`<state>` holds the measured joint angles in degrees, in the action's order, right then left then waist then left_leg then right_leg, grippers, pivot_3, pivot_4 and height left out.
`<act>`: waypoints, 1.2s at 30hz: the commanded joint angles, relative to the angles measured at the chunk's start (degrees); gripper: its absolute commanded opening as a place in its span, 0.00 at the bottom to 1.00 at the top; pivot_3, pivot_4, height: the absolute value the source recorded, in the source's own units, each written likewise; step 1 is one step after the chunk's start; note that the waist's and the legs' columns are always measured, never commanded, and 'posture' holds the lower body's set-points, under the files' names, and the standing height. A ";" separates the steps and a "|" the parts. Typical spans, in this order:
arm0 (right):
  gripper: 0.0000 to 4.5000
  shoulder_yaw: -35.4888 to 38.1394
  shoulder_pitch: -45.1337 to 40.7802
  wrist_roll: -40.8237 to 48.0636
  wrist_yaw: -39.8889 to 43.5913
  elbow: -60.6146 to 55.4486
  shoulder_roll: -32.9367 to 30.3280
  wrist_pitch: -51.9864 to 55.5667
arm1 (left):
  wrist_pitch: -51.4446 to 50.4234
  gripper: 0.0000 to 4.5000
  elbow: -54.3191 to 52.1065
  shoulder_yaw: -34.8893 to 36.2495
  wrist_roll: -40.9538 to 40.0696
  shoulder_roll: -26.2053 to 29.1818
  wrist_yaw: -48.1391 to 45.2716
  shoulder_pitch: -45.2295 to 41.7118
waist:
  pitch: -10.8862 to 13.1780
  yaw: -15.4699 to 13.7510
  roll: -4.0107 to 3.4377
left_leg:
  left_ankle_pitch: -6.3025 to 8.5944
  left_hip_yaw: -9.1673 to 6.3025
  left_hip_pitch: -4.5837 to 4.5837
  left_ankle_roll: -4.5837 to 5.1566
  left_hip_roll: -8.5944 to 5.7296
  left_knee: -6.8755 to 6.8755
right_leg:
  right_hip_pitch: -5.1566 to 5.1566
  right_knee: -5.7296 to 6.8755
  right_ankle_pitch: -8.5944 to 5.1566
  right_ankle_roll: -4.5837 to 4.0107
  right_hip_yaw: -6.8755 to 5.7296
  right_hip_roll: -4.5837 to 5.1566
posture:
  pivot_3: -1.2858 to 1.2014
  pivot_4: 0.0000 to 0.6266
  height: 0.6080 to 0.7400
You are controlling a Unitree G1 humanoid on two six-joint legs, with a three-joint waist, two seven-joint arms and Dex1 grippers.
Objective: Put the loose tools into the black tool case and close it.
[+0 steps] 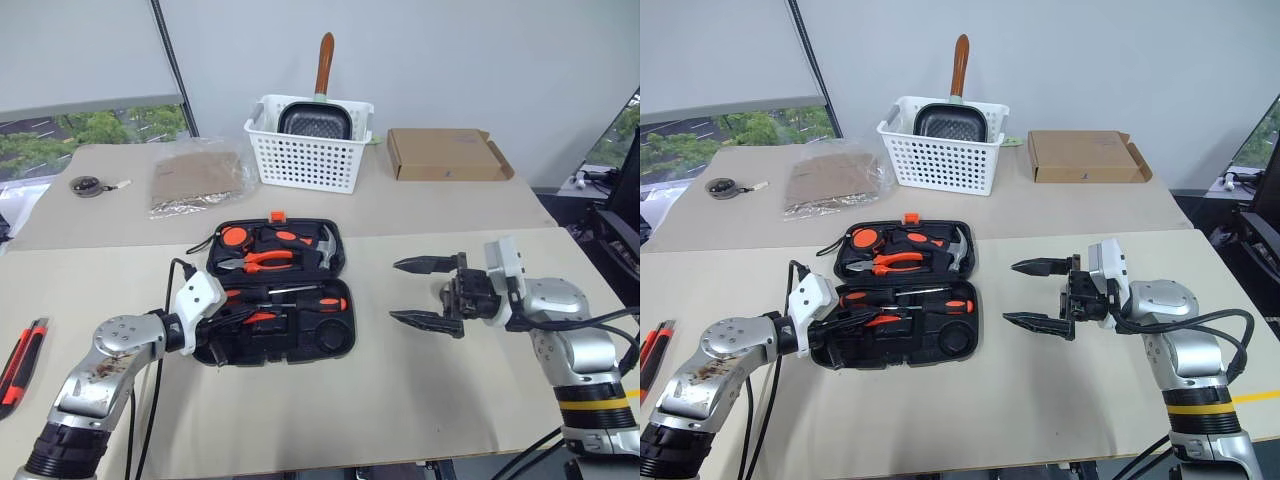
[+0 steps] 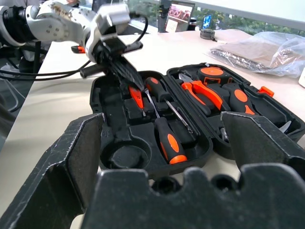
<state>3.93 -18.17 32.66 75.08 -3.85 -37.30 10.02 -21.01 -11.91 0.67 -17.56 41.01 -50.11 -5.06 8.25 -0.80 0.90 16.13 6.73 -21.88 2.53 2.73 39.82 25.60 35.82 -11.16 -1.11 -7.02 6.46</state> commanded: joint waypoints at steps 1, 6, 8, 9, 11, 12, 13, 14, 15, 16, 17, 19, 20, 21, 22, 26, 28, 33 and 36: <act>1.00 1.21 -0.78 0.75 0.05 -1.20 0.03 -1.14 | 0.75 0.01 1.22 -2.33 3.89 0.41 1.19 -1.36 | 0.00 -0.10 0.00 | 0.00 0.00 0.00 0.00 0.00 0.00 | -0.01 0.00 0.00 0.00 0.00 0.01 | 0.52 0.24 0.70; 1.00 1.25 -0.75 0.60 0.22 -0.87 0.00 -1.51 | 0.93 0.01 1.30 -5.32 5.93 1.95 -1.08 0.01 | -0.02 -0.08 -0.03 | 0.06 0.00 0.18 0.05 -0.01 -0.01 | -0.22 -0.08 -0.01 -0.02 0.00 0.04 | 0.52 0.24 0.70; 1.00 1.30 -0.76 0.54 0.33 -0.61 -0.04 -1.67 | 2.08 0.01 1.93 -5.99 7.33 2.64 -1.30 0.17 | -0.02 -0.08 -0.03 | 0.08 0.00 0.30 0.04 0.00 -0.02 | -0.32 -0.09 -0.02 -0.02 0.00 0.04 | 0.52 0.24 0.70; 1.00 1.31 -0.74 0.52 0.39 -0.52 -0.07 -1.73 | 2.42 0.01 2.16 -6.10 7.66 2.82 -1.23 0.18 | -0.03 -0.08 -0.05 | 0.08 0.00 0.37 0.04 0.00 -0.02 | -0.36 -0.09 -0.02 -0.03 0.00 0.05 | 0.52 0.24 0.70; 1.00 1.30 -0.65 0.47 0.46 -0.44 -0.10 -1.84 | 3.26 0.01 2.65 -6.23 8.33 3.06 -0.96 0.19 | -0.05 -0.04 -0.11 | 0.10 0.00 0.46 0.02 0.01 -0.03 | -0.40 -0.08 -0.03 -0.04 0.02 0.06 | 0.52 0.24 0.70; 1.00 1.27 -0.65 0.45 0.48 -0.40 -0.07 -1.88 | 3.75 0.01 2.98 -6.26 8.73 3.13 -0.91 0.18 | -0.05 -0.04 -0.11 | 0.10 0.00 0.50 0.01 0.02 -0.04 | -0.42 -0.08 -0.04 -0.04 0.04 0.07 | 0.52 0.24 0.70; 1.00 1.25 -0.63 0.43 0.51 -0.37 -0.05 -1.92 | 4.32 0.01 3.16 -5.78 8.57 2.87 -0.79 0.30 | -0.05 -0.04 -0.12 | 0.10 0.00 0.52 0.01 0.03 -0.04 | -0.43 -0.06 -0.04 -0.04 0.04 0.07 | 0.52 0.24 0.70; 1.00 1.26 -0.61 0.45 0.55 -0.35 -0.04 -1.95 | 4.56 0.01 3.10 -4.91 7.94 2.34 -0.45 0.39 | -0.05 -0.04 -0.12 | 0.10 0.00 0.53 0.01 0.05 -0.04 | -0.43 -0.05 -0.04 -0.04 0.04 0.06 | 0.52 0.24 0.70; 1.00 1.31 -0.54 0.54 0.56 -0.42 -0.04 -1.93 | 4.92 0.01 2.79 -3.46 6.81 1.57 0.14 0.51 | -0.05 -0.02 -0.12 | 0.11 -0.01 0.54 0.00 0.07 -0.04 | -0.43 -0.04 -0.05 -0.05 0.04 0.05 | 0.52 0.24 0.70; 1.00 1.36 -0.44 0.64 0.57 -0.52 -0.05 -1.93 | 5.41 0.01 2.17 -1.70 5.25 0.83 0.50 0.73 | -0.05 0.03 -0.14 | 0.11 -0.01 0.54 0.00 0.08 -0.05 | -0.42 -0.04 -0.05 -0.05 0.04 0.05 | 0.52 0.24 0.70; 1.00 1.42 -0.31 0.74 0.57 -0.65 -0.05 -1.94 | 5.41 0.01 1.35 0.05 3.79 0.22 0.95 1.09 | -0.04 0.05 -0.14 | 0.10 0.00 0.55 0.00 0.09 -0.06 | -0.41 -0.04 -0.05 -0.05 0.05 0.05 | 0.52 0.24 0.70; 1.00 1.62 -0.06 1.20 0.60 -0.97 0.08 -1.87 | 4.92 0.01 -0.56 4.73 1.15 -1.42 3.33 2.10 | -0.03 0.11 -0.12 | 0.10 0.00 0.50 0.00 0.11 -0.07 | -0.36 -0.04 -0.04 -0.05 0.04 0.04 | 0.52 0.24 0.70; 1.00 1.63 -0.30 1.73 0.40 -1.24 0.42 -1.48 | 3.75 0.01 -1.71 8.38 -0.50 -2.25 5.48 2.74 | -0.02 0.07 -0.11 | 0.11 -0.01 0.47 0.00 0.11 -0.07 | -0.35 -0.04 -0.05 -0.05 0.03 0.04 | 0.52 0.24 0.70; 1.00 1.65 -0.48 2.12 0.27 -1.44 0.64 -1.19 | 2.92 0.01 -2.51 10.78 -1.61 -2.76 6.98 3.20 | -0.02 0.09 -0.10 | 0.11 -0.01 0.42 -0.01 0.10 -0.06 | -0.33 -0.05 -0.05 -0.06 0.01 0.04 | 0.52 0.24 0.70; 1.00 1.41 -1.07 2.65 0.24 -1.53 1.15 -0.82 | 1.48 0.01 -3.34 14.82 -3.11 -3.23 9.22 3.97 | 0.01 0.09 -0.06 | 0.11 -0.01 0.38 -0.01 0.10 -0.06 | -0.30 -0.06 -0.05 -0.06 0.01 0.04 | 0.52 0.24 0.70; 1.00 0.46 -2.69 3.58 1.03 -1.01 2.43 -0.17 | -2.93 0.01 -5.31 26.14 -7.10 -4.37 14.76 6.91 | 0.07 0.23 0.05 | 0.12 -0.05 0.34 -0.02 0.12 -0.06 | -0.29 -0.09 -0.04 -0.07 0.00 0.07 | 0.52 0.24 0.70; 1.00 -0.25 -3.75 3.65 1.80 -0.14 3.01 -0.15 | -3.99 0.12 -5.40 32.09 -8.94 -4.52 15.65 9.74 | 0.08 0.16 0.05 | 0.14 -0.06 0.37 -0.01 0.10 -0.06 | -0.34 -0.12 -0.05 -0.07 -0.01 0.09 | 0.52 0.24 0.70; 1.00 -1.84 -7.78 4.65 4.18 2.08 4.92 1.26 | -2.94 0.46 -4.53 44.45 -7.53 -7.89 22.31 18.41 | 0.10 0.12 0.07 | 0.20 -0.05 0.36 0.01 0.10 -0.06 | -0.33 -0.20 -0.05 -0.07 -0.02 0.10 | 0.52 0.24 0.70; 1.00 -2.35 -9.98 5.40 5.60 3.03 5.82 2.51 | -1.86 0.72 -4.06 48.09 -6.45 -9.74 25.10 21.86 | 0.11 0.06 0.09 | 0.23 -0.06 0.35 -0.03 0.11 -0.06 | -0.31 -0.23 -0.05 -0.09 -0.02 0.13 | 0.52 0.24 0.70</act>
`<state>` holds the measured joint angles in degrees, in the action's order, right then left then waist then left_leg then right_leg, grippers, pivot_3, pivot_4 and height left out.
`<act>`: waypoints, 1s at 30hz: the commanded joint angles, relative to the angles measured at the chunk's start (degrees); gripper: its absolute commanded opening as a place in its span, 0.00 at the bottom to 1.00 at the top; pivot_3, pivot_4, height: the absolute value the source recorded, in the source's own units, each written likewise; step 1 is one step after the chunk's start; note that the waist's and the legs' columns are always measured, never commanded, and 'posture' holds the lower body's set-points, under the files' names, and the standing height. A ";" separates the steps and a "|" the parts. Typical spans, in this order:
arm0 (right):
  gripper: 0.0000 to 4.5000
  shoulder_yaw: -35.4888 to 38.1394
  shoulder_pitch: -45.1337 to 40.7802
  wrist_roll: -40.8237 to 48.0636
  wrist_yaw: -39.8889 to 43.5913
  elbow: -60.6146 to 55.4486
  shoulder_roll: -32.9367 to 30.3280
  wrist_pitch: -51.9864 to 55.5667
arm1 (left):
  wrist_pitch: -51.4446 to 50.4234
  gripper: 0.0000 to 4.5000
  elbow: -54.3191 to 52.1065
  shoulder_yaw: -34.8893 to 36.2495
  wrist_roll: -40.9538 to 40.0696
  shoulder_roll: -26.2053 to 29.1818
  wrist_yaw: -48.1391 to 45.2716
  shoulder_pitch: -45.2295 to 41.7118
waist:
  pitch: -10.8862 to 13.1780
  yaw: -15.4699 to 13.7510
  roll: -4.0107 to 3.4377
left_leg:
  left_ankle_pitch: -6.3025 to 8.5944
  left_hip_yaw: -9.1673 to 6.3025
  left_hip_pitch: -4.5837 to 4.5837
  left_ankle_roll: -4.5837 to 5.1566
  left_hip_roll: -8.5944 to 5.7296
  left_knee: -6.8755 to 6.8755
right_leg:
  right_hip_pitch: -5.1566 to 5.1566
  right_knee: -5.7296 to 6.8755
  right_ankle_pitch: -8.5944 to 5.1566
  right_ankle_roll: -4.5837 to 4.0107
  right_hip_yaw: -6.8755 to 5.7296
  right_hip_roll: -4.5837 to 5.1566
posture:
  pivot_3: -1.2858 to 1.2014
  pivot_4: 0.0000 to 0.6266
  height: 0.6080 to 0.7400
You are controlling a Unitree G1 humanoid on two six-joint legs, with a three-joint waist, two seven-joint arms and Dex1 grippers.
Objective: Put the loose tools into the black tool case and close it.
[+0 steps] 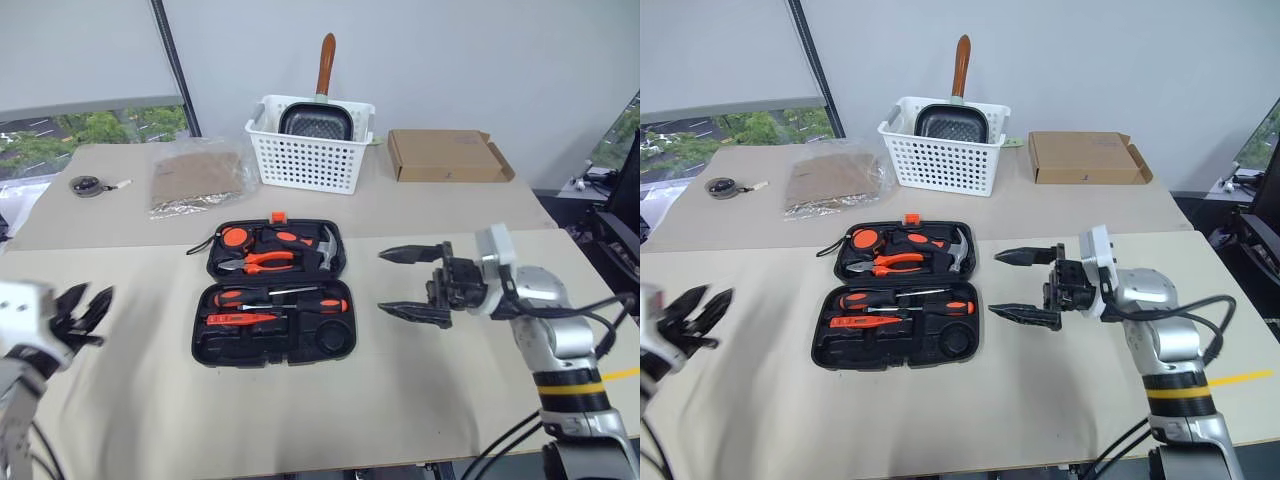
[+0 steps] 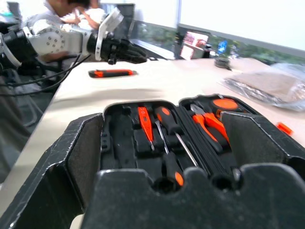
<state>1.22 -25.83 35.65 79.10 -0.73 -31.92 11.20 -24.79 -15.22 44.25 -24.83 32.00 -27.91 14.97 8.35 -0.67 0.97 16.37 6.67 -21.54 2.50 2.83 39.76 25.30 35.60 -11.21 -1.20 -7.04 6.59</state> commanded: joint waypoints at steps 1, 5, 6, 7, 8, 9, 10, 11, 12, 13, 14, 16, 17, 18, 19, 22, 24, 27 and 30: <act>1.00 -0.05 -3.36 2.37 2.01 0.33 0.79 1.49 | 2.04 0.79 -0.28 5.71 1.82 -1.39 4.94 2.67 | 0.01 -0.23 0.03 | 0.09 -0.01 -0.01 -0.16 0.00 0.00 | 0.00 0.00 0.00 -0.01 -0.02 0.02 | 0.52 0.24 0.70; 1.00 -1.49 -6.75 1.81 3.41 1.99 2.15 1.83 | 2.78 0.99 3.23 9.47 3.37 -3.00 8.85 5.90 | 0.02 -0.39 0.03 | 0.22 -0.06 -0.01 -0.38 0.00 0.01 | 0.01 0.01 -0.01 -0.03 -0.04 0.06 | 0.52 0.24 0.70; 1.00 -1.57 -7.00 1.70 3.60 2.23 2.27 1.83 | 2.98 0.99 3.63 9.54 3.29 -3.02 8.72 6.34 | 0.01 -0.43 0.06 | 0.22 -0.07 -0.02 -0.38 0.00 0.01 | 0.00 0.01 -0.01 -0.03 -0.06 0.11 | 0.52 0.24 0.70; 1.00 -1.69 -7.22 1.55 3.88 2.53 2.34 1.71 | 3.16 0.99 4.23 9.46 3.02 -3.04 8.21 6.92 | 0.01 -0.45 0.07 | 0.22 -0.09 -0.01 -0.39 0.01 0.01 | 0.03 0.00 -0.01 -0.03 -0.09 0.18 | 0.52 0.24 0.70; 1.00 -1.89 -7.46 1.39 4.12 2.90 2.44 1.60 | 3.11 0.99 5.39 9.24 2.76 -2.85 7.36 7.56 | 0.02 -0.51 0.08 | 0.23 -0.10 -0.02 -0.40 0.00 0.01 | 0.07 -0.01 -0.02 -0.04 -0.11 0.19 | 0.52 0.24 0.70; 1.00 -2.10 -7.66 1.25 4.35 3.21 2.53 1.47 | 3.59 0.99 6.98 9.16 3.07 -2.53 7.15 7.86 | 0.02 -0.52 0.08 | 0.24 -0.09 -0.04 -0.40 -0.01 0.01 | 0.10 -0.03 -0.02 -0.04 -0.12 0.24 | 0.52 0.24 0.70; 1.00 -2.28 -7.74 1.18 4.61 3.35 2.53 1.38 | 3.94 0.99 8.45 9.22 3.43 -2.20 7.31 7.99 | 0.02 -0.51 0.08 | 0.24 -0.08 -0.07 -0.40 -0.01 0.01 | 0.10 -0.03 -0.02 -0.03 -0.14 0.29 | 0.52 0.24 0.70; 1.00 -2.38 -7.78 1.16 4.78 3.42 2.51 1.33 | 3.86 0.99 9.77 9.39 3.49 -1.83 7.56 7.86 | 0.01 -0.48 0.09 | 0.25 -0.06 -0.12 -0.39 -0.02 0.01 | 0.10 -0.02 -0.02 -0.03 -0.14 0.32 | 0.52 0.24 0.70; 1.00 -2.39 -7.83 1.12 4.89 3.49 2.50 1.29 | 3.93 0.99 11.21 9.44 3.29 -1.25 7.23 7.48 | 0.00 -0.44 0.10 | 0.25 -0.06 -0.20 -0.39 -0.02 0.01 | 0.13 -0.02 -0.01 -0.03 -0.17 0.34 | 0.52 0.24 0.70; 1.00 -2.35 -7.88 1.11 4.98 3.52 2.49 1.31 | 3.95 0.99 12.42 9.44 2.99 -0.69 6.78 7.16 | 0.00 -0.41 0.10 | 0.24 -0.06 -0.21 -0.39 -0.02 0.01 | 0.15 -0.02 -0.01 -0.03 -0.17 0.34 | 0.52 0.24 0.70; 1.00 -2.27 -7.97 1.10 5.06 3.62 2.47 1.33 | 3.81 0.99 14.35 9.21 2.78 0.25 6.03 6.72 | 0.00 -0.38 0.11 | 0.24 -0.06 -0.22 -0.38 -0.02 0.01 | 0.16 -0.01 -0.01 -0.03 -0.20 0.34 | 0.52 0.24 0.70; 1.00 -2.14 -8.12 1.05 5.21 3.80 2.38 1.34 | 4.76 0.99 18.88 7.96 3.19 2.64 3.46 6.06 | -0.01 -0.38 0.12 | 0.24 -0.06 -0.26 -0.38 -0.02 0.01 | 0.21 0.01 -0.01 -0.03 -0.22 0.34 | 0.52 0.24 0.70; 1.00 -2.09 -8.16 1.01 5.30 3.92 2.33 1.28 | 4.94 0.99 21.09 7.24 3.17 3.76 1.98 5.62 | -0.02 -0.36 0.15 | 0.24 -0.06 -0.28 -0.38 -0.01 0.01 | 0.26 0.04 -0.01 -0.04 -0.24 0.34 | 0.52 0.24 0.70; 1.00 -2.07 -8.20 0.97 5.34 3.99 2.30 1.25 | 5.13 0.99 22.54 6.79 3.11 4.50 0.99 5.32 | -0.03 -0.36 0.15 | 0.24 -0.06 -0.33 -0.39 -0.01 0.02 | 0.35 0.05 -0.01 -0.04 -0.24 0.34 | 0.52 0.24 0.70; 1.00 -2.02 -8.21 0.94 5.41 4.11 2.25 1.20 | 6.28 0.99 25.94 5.80 3.46 5.99 -0.63 4.22 | -0.02 -0.34 0.14 | 0.24 -0.05 -0.34 -0.39 -0.02 0.02 | 0.62 0.08 -0.01 -0.04 -0.24 0.35 | 0.52 0.24 0.70; 1.00 -1.77 -8.13 0.76 5.51 4.22 2.07 0.94 | 8.11 0.99 33.14 2.45 3.22 9.69 -8.11 2.30 | -0.03 -0.37 0.11 | 0.24 0.05 -0.34 -0.40 -0.03 0.02 | 0.73 0.17 -0.01 -0.04 -0.21 0.44 | 0.52 0.24 0.70; 1.00 -1.59 -8.14 0.74 5.27 4.00 2.02 0.99 | 10.01 0.99 36.57 0.88 3.86 11.19 -10.74 1.56 | -0.04 -0.38 0.03 | 0.23 0.05 -0.34 -0.42 -0.02 0.01 | 0.77 0.22 -0.01 -0.04 -0.25 0.42 | 0.52 0.24 0.70; 1.00 -1.25 -7.66 0.71 4.70 3.33 1.86 0.93 | 11.80 0.99 41.23 -0.85 3.91 12.82 -13.94 0.39 | -0.04 -0.06 0.01 | 0.24 0.13 -0.36 -0.43 -0.02 0.00 | 0.79 0.24 0.00 -0.05 -0.24 0.49 | 0.52 0.24 0.70; 1.00 -0.92 -6.92 0.86 3.73 2.23 1.67 1.08 | 12.32 0.99 44.52 -1.51 3.52 13.30 -15.09 -0.72 | -0.06 -0.12 -0.07 | 0.24 0.14 -0.34 -0.43 -0.03 -0.01 | 0.83 0.23 0.00 -0.06 -0.26 0.57 | 0.52 0.24 0.70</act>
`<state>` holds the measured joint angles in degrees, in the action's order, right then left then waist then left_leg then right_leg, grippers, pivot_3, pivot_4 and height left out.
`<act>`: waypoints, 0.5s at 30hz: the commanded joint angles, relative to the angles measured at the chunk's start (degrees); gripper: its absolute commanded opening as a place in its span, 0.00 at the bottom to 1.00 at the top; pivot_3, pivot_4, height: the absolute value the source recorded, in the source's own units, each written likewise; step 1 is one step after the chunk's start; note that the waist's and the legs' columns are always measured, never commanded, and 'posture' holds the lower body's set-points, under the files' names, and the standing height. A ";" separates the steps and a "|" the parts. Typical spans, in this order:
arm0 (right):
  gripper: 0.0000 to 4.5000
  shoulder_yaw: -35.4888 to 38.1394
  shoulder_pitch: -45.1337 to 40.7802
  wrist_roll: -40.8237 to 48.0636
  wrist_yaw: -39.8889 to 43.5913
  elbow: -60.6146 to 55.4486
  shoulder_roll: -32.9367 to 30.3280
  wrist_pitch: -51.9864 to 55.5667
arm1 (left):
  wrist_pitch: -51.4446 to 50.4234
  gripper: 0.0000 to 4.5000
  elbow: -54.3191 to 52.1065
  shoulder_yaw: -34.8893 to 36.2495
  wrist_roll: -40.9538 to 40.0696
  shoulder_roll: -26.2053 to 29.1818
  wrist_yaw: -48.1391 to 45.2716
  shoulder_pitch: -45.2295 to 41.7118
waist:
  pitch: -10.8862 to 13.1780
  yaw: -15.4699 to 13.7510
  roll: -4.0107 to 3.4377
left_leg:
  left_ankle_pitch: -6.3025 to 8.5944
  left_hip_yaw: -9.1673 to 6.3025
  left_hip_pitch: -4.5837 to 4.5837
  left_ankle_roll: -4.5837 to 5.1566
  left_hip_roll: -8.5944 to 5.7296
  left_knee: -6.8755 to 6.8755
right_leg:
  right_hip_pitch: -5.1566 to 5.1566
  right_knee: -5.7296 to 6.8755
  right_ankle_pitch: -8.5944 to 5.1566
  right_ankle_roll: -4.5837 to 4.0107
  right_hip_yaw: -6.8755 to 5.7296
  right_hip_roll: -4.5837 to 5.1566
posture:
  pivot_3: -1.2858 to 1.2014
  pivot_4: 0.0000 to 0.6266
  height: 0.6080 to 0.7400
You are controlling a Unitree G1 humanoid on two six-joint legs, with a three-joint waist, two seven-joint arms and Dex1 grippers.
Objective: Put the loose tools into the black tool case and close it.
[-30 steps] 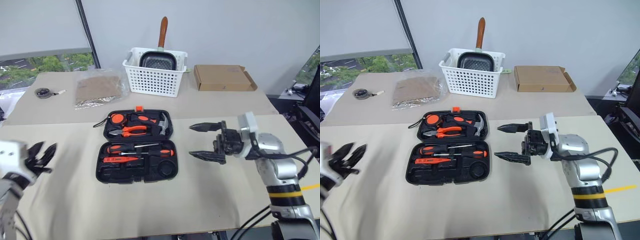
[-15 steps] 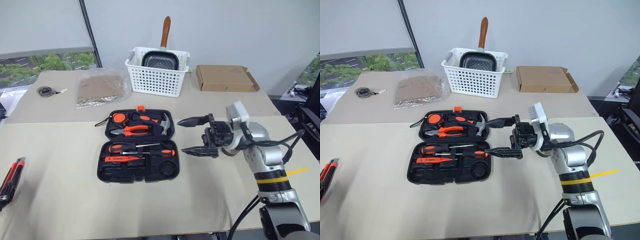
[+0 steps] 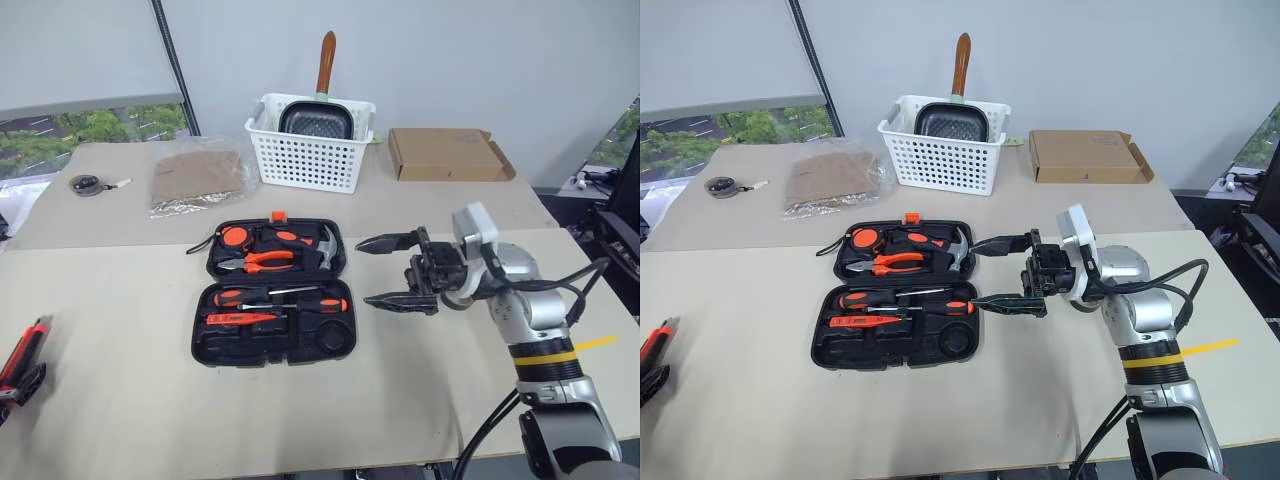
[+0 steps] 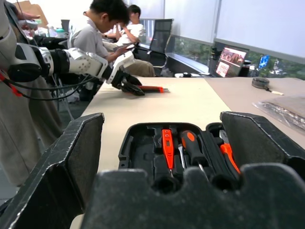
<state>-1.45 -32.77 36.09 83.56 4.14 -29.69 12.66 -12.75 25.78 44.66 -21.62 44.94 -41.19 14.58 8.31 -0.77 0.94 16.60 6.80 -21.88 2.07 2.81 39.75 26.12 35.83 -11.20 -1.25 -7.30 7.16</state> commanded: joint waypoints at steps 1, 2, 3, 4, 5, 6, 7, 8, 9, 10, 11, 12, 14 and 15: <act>1.00 1.82 0.21 0.48 -0.97 -2.93 -0.61 -0.33 | 0.63 0.93 4.00 -2.10 0.32 0.32 -2.03 -0.46 | -0.05 -0.03 -0.14 | 0.00 0.00 0.00 0.00 0.00 0.00 | 0.00 0.00 0.01 -0.01 0.00 0.03 | 0.52 0.24 0.70; 1.00 1.87 0.40 0.51 -1.16 -3.17 -0.66 -0.30 | 0.95 0.85 4.35 -2.24 0.35 0.31 -2.21 -0.56 | -0.06 -0.03 -0.16 | 0.00 0.00 0.01 0.00 -0.02 0.00 | -0.01 0.00 0.01 -0.01 0.01 0.11 | 0.52 0.24 0.70; 1.00 1.93 0.62 0.54 -1.30 -3.39 -0.74 -0.25 | 1.10 0.82 4.43 -2.25 0.15 0.19 -2.43 -0.64 | -0.07 -0.03 -0.20 | 0.00 0.00 0.01 0.00 -0.02 0.00 | -0.01 0.01 0.01 -0.01 0.00 0.14 | 0.52 0.24 0.70; 1.00 1.98 0.81 0.55 -1.49 -3.56 -0.78 -0.21 | 1.18 0.75 4.45 -2.25 -0.19 0.06 -2.72 -0.76 | -0.07 -0.02 -0.20 | 0.01 0.00 0.03 -0.01 -0.03 0.00 | -0.01 0.02 0.01 -0.01 0.00 0.17 | 0.52 0.24 0.70; 1.00 2.02 1.01 0.58 -1.64 -3.74 -0.84 -0.19 | 1.12 0.63 4.20 -2.28 -0.55 -0.07 -2.95 -0.78 | -0.07 -0.01 -0.20 | 0.01 0.00 0.04 -0.01 -0.02 0.00 | -0.01 0.04 0.01 -0.01 -0.02 0.21 | 0.52 0.24 0.70; 1.00 2.06 1.18 0.62 -1.77 -3.88 -0.90 -0.18 | 1.15 0.55 3.84 -2.37 -0.74 -0.16 -3.06 -0.72 | -0.07 0.01 -0.20 | 0.01 0.00 0.05 -0.02 -0.01 0.00 | -0.01 0.06 0.01 -0.01 -0.08 0.23 | 0.52 0.24 0.70; 1.00 2.07 1.29 0.65 -1.87 -3.96 -0.94 -0.18 | 1.35 0.47 3.57 -2.53 -0.75 -0.15 -3.17 -0.62 | -0.07 0.04 -0.21 | 0.01 0.00 0.06 -0.03 0.00 0.00 | -0.01 0.08 0.01 -0.01 -0.13 0.25 | 0.52 0.24 0.70; 1.00 2.08 1.35 0.66 -1.95 -4.02 -0.98 -0.19 | 1.56 0.40 3.14 -2.66 -0.73 -0.15 -3.27 -0.50 | -0.07 0.06 -0.22 | 0.00 0.00 0.08 -0.04 0.01 0.00 | -0.01 0.09 0.02 -0.02 -0.18 0.26 | 0.52 0.24 0.70; 1.00 2.11 1.36 0.56 -2.12 -4.00 -0.94 -0.34 | 1.61 0.40 2.58 -2.59 -1.00 -0.17 -3.42 -0.56 | -0.07 0.07 -0.22 | 0.00 0.00 0.10 -0.05 0.02 -0.02 | -0.02 0.10 0.02 -0.02 -0.23 0.28 | 0.52 0.24 0.70; 1.00 2.13 1.31 0.51 -2.19 -3.89 -0.90 -0.45 | 1.78 0.40 1.84 -2.50 -1.28 -0.11 -3.60 -0.71 | -0.06 0.08 -0.23 | 0.00 0.00 0.10 -0.05 0.02 -0.02 | -0.02 0.10 0.02 -0.02 -0.24 0.28 | 0.52 0.24 0.70; 1.00 2.14 1.25 0.48 -2.23 -3.76 -0.86 -0.55 | 1.95 0.40 1.04 -2.54 -1.44 0.05 -3.93 -0.77 | -0.06 0.07 -0.23 | 0.00 0.00 0.09 -0.05 0.02 -0.01 | -0.01 0.10 0.02 -0.02 -0.26 0.28 | 0.52 0.24 0.70; 1.00 2.15 1.23 0.48 -2.25 -3.68 -0.84 -0.61 | 2.10 0.40 -0.62 -2.67 -1.86 0.15 -4.67 -0.71 | -0.06 0.02 -0.23 | 0.00 0.01 0.08 -0.05 0.02 -0.01 | -0.01 0.10 0.03 -0.02 -0.30 0.29 | 0.52 0.24 0.70; 1.00 2.19 1.24 0.57 -2.23 -3.62 -0.91 -0.60 | 1.37 0.40 -5.82 -3.26 -3.46 0.32 -6.86 -0.41 | -0.06 -0.03 -0.19 | 0.00 0.00 0.06 -0.05 0.01 0.00 | -0.01 0.08 0.03 -0.02 -0.36 0.30 | 0.52 0.24 0.70; 1.00 2.35 1.44 0.73 -2.27 -3.76 -1.06 -0.47 | 1.10 0.40 -10.48 -4.31 -4.96 0.53 -9.27 -0.44 | -0.05 -0.12 -0.16 | 0.00 0.00 0.02 -0.05 0.00 0.01 | -0.01 0.04 0.03 -0.03 -0.39 0.30 | 0.52 0.24 0.70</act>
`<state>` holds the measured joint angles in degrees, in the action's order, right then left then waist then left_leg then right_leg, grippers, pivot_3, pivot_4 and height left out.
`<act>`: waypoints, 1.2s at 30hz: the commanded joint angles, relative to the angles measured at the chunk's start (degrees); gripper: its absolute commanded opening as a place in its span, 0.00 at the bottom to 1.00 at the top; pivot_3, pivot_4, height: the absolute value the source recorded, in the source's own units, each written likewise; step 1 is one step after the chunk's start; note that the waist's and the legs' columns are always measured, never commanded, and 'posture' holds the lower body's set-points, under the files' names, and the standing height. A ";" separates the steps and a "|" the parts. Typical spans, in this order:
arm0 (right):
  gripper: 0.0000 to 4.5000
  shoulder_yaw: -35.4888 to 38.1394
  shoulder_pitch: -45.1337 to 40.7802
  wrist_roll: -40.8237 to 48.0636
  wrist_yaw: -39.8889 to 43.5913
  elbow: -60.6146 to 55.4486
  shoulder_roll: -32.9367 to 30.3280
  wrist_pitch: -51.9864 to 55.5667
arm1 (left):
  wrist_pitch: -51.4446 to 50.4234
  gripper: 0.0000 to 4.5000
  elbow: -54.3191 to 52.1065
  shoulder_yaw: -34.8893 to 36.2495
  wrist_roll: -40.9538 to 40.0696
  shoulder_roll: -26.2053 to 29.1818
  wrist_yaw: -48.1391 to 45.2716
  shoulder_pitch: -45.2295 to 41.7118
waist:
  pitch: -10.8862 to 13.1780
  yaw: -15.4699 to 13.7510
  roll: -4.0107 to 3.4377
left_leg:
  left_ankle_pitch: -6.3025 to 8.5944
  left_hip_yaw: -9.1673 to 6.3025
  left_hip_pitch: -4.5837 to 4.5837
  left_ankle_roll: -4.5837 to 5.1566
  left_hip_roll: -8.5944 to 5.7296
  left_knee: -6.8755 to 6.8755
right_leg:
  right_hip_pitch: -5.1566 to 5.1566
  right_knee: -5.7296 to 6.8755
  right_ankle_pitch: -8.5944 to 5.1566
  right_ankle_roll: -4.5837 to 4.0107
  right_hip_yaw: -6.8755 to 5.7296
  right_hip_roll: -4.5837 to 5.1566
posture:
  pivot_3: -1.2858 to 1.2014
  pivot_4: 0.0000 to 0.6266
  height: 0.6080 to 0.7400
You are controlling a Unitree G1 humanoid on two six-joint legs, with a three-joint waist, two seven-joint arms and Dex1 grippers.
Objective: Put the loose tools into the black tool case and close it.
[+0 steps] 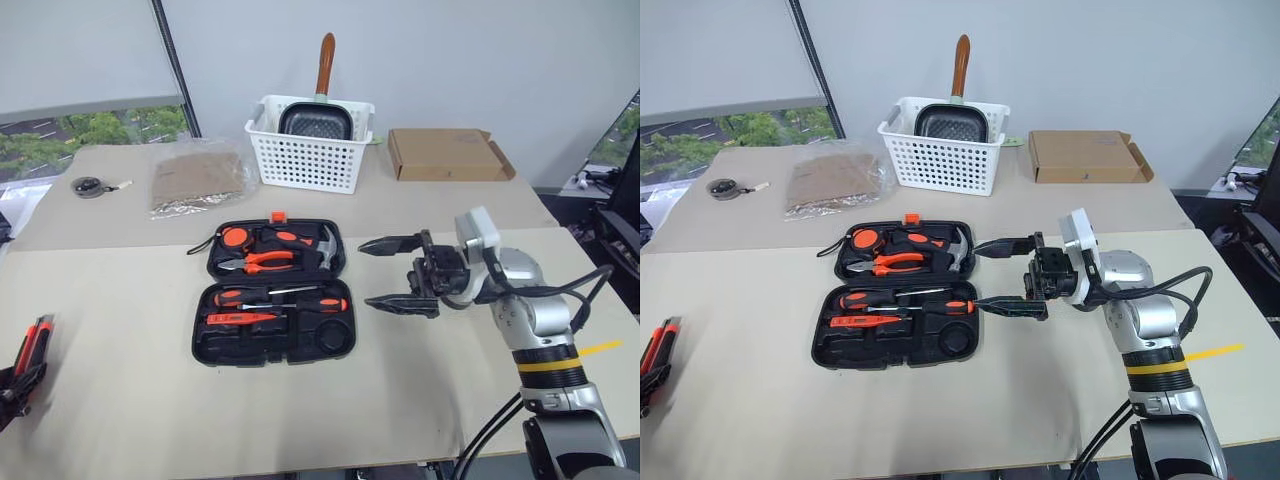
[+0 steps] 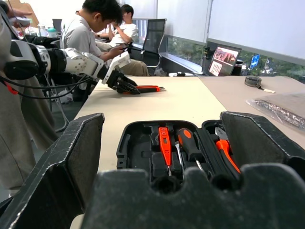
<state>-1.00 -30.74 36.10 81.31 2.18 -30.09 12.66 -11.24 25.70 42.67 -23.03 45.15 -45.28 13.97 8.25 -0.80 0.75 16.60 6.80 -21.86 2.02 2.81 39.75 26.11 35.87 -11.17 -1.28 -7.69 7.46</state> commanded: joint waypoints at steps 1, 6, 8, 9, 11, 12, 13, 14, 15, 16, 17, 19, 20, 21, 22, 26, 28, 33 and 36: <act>1.00 2.06 -0.38 0.86 -0.02 -1.92 -0.82 -0.35 | -0.65 0.40 -14.41 -3.24 -4.84 0.55 -7.05 -0.03 | 0.02 -0.24 0.09 | 0.00 0.00 -0.06 0.00 -0.02 0.01 | 0.00 -0.04 0.01 -0.01 -0.05 0.03 | 0.52 0.24 0.70; 1.00 2.70 0.55 0.91 -0.27 -2.13 -1.54 -0.27 | -2.92 0.40 -26.56 -9.31 -8.20 3.72 -13.76 -4.48 | -0.06 -0.54 0.44 | 0.00 -0.06 -0.24 -0.01 -0.02 0.04 | 0.00 -0.14 0.26 -0.42 -0.21 0.03 | 0.52 0.24 0.70; 1.00 3.18 1.26 0.77 -0.47 -2.35 -2.12 -0.36 | -2.17 0.40 -29.08 -14.33 -7.09 6.25 -17.16 -8.89 | -0.06 -0.56 0.44 | -0.03 -0.03 -0.30 -0.01 -0.05 0.04 | -0.15 -0.10 0.26 -0.42 -0.24 -0.07 | 0.52 0.24 0.70; 1.00 3.42 1.71 0.67 -0.63 -2.49 -2.41 -0.40 | -2.27 0.40 -30.06 -16.99 -6.83 7.34 -18.89 -11.39 | -0.05 -0.56 0.43 | -0.06 -0.06 -0.37 -0.04 -0.08 0.04 | -0.12 -0.09 0.25 -0.42 -0.36 -0.18 | 0.52 0.24 0.70; 1.00 3.62 2.23 0.39 -0.81 -2.59 -2.70 -0.49 | -2.63 0.40 -30.85 -20.20 -6.64 8.46 -20.88 -14.64 | -0.04 -0.46 0.41 | -0.22 -0.02 -0.36 0.13 -0.09 0.03 | -0.13 -0.06 0.24 -0.40 -0.36 -0.28 | 0.52 0.24 0.70; 1.00 3.70 2.78 0.01 -0.67 -2.62 -3.14 -0.86 | -2.33 0.40 -31.34 -22.45 -6.17 9.01 -22.26 -16.40 | -0.05 -0.38 0.39 | -0.26 0.00 -0.36 0.18 -0.08 0.03 | -0.13 -0.08 0.22 -0.36 -0.35 -0.35 | 0.52 0.24 0.70; 1.00 3.88 3.75 -0.50 -0.39 -2.66 -3.82 -1.38 | -1.85 0.40 -32.35 -26.05 -5.31 9.57 -24.61 -18.74 | -0.04 0.05 0.33 | -0.36 0.01 -0.35 0.30 -0.07 0.02 | -0.15 -0.08 0.22 -0.35 -0.32 -0.37 | 0.52 0.24 0.70; 1.00 4.18 4.82 -0.89 -0.30 -2.83 -4.46 -1.83 | -1.19 0.40 -33.44 -29.88 -4.27 10.07 -27.24 -20.89 | -0.03 0.18 0.33 | -0.37 0.07 -0.32 0.29 -0.07 0.00 | -0.15 -0.08 0.19 -0.31 -0.23 -0.42 | 0.52 0.24 0.70; 1.00 4.37 5.54 -1.07 -0.29 -2.98 -4.89 -2.12 | -0.72 0.40 -34.05 -32.42 -3.60 10.41 -29.00 -22.29 | -0.04 0.18 0.33 | -0.39 0.06 -0.35 0.27 -0.06 -0.01 | -0.14 -0.09 0.14 -0.23 -0.25 -0.47 | 0.52 0.24 0.70; 1.00 4.51 6.17 -1.33 -0.36 -3.17 -5.20 -2.42 | 0.00 0.40 -34.18 -34.56 -2.90 10.63 -30.80 -23.30 | -0.03 0.28 0.32 | -0.48 0.09 -0.34 0.11 -0.04 0.00 | -0.15 -0.10 0.12 -0.19 -0.24 -0.51 | 0.52 0.24 0.70; 1.00 4.70 6.85 -1.58 -0.46 -3.45 -5.55 -2.76 | 0.53 0.40 -34.52 -36.86 -1.92 10.72 -32.20 -24.28 | -0.03 0.35 0.32 | -0.51 0.14 -0.32 0.04 -0.04 -0.01 | -0.14 -0.08 0.12 -0.19 -0.20 -0.53 | 0.52 0.24 0.70; 1.00 5.09 8.16 -1.95 -0.76 -4.06 -6.14 -3.35 | 1.48 0.40 -34.94 -41.29 0.41 10.66 -34.30 -26.39 | -0.03 0.38 0.32 | -0.51 0.18 -0.32 0.01 0.00 -0.02 | -0.11 -0.08 0.11 -0.18 -0.11 -0.61 | 0.52 0.24 0.70; 1.00 5.30 8.73 -1.87 -1.21 -4.62 -6.23 -3.37 | 1.97 0.40 -34.63 -43.32 1.82 10.44 -34.98 -27.52 | -0.02 0.39 0.32 | -0.50 0.17 -0.31 0.01 0.00 -0.02 | -0.11 -0.07 0.07 -0.11 -0.07 -0.66 | 0.52 0.24 0.70; 1.00 5.43 9.13 -1.78 -1.70 -5.14 -6.23 -3.33 | 2.29 0.40 -34.10 -44.74 2.70 10.16 -35.55 -28.38 | -0.02 0.30 0.32 | -0.49 0.17 -0.32 0.03 0.01 -0.01 | -0.11 -0.09 0.03 -0.05 -0.03 -0.73 | 0.52 0.24 0.70; 1.00 5.49 9.33 -1.75 -2.05 -5.50 -6.17 -3.26 | 2.54 0.40 -33.57 -45.57 3.21 9.98 -35.94 -28.97 | -0.02 0.27 0.33 | -0.46 0.17 -0.31 0.10 0.03 -0.01 | -0.11 -0.10 0.02 -0.02 0.04 -0.81 | 0.52 0.24 0.70; 1.00 6.18 10.57 -1.49 -3.05 -7.08 -6.52 -3.07 | 5.20 0.40 -30.20 -50.15 7.95 10.05 -37.83 -30.78 | -0.02 0.17 0.33 | -0.44 0.15 -0.19 0.16 0.09 0.00 | -0.10 0.00 0.02 -0.02 0.18 -0.92 | 0.52 0.24 0.70; 1.00 6.36 10.82 -1.61 -3.36 -7.31 -6.70 -3.22 | 6.00 0.40 -29.03 -50.79 8.55 9.59 -38.17 -31.34 | -0.02 0.09 0.33 | -0.44 0.13 -0.17 0.15 0.12 0.00 | -0.11 0.03 0.02 -0.03 0.20 -0.95 | 0.52 0.24 0.70; 1.00 6.29 10.94 -1.48 -3.81 -7.69 -6.87 -3.24 | 8.91 0.40 -26.61 -51.38 10.64 9.34 -37.54 -31.91 | -0.02 0.15 0.33 | -0.43 0.13 -0.17 0.19 0.09 0.02 | -0.10 0.03 0.02 -0.03 0.34 -0.98 | 0.52 0.24 0.70; 1.00 5.92 10.76 -1.58 -3.95 -7.59 -6.76 -3.36 | 10.03 0.40 -26.75 -51.53 11.68 9.38 -36.98 -31.33 | -0.02 0.11 0.33 | -0.39 0.16 -0.19 0.25 0.08 0.02 | -0.09 0.01 0.02 -0.03 0.41 -0.98 | 0.52 0.24 0.70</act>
<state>3.41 -19.41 34.00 77.41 -3.44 -36.33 10.41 -2.41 -0.73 -8.93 -12.31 54.25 -82.55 -17.53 8.23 -0.69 1.08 16.21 6.97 -22.06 2.28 2.88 39.77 26.02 35.88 -11.15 -1.32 -7.28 6.48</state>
